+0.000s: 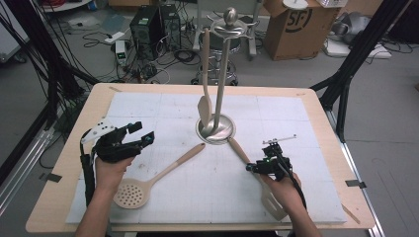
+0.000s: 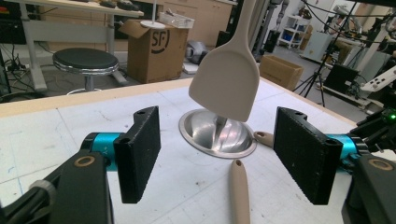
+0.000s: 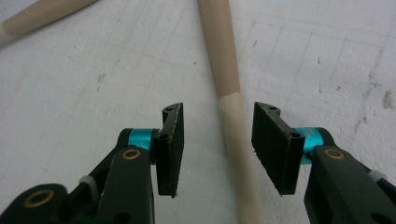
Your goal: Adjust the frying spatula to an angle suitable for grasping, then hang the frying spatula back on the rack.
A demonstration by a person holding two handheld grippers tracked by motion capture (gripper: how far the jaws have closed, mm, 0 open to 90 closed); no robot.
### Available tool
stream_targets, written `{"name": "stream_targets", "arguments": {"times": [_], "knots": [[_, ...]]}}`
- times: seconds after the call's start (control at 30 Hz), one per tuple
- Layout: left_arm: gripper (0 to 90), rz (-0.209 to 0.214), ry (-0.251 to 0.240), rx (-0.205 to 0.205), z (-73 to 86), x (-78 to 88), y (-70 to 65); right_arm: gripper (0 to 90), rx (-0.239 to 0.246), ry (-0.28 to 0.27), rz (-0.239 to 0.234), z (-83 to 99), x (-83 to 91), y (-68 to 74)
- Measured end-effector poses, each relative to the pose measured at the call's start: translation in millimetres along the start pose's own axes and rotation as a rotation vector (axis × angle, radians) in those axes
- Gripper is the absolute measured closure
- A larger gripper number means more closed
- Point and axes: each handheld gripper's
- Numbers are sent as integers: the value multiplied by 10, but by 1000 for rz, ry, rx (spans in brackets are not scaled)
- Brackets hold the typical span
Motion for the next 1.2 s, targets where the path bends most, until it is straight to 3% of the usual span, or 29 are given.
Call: {"name": "stream_targets", "arguments": {"times": [0.3,0.63,0.9,1.03,1.2], "knots": [[328,-2,-1,-1,-2,3,-2,537,20,41,10,20,-86,2],[328,-4,0,1,-4,8,4,539,32,45,31,59,-168,-30],[328,-5,3,-3,-1,0,0,561,69,-25,12,145,-181,-79],[328,-4,4,-7,-1,-10,-13,701,89,-42,44,170,-175,-95],[329,1,10,-7,3,-24,-24,710,117,-65,51,186,-190,-102]]}}
Point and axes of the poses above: each handheld gripper's, and its own axes: x roughly backward along the jaws, z roughly out of its underside, y roughly to its left
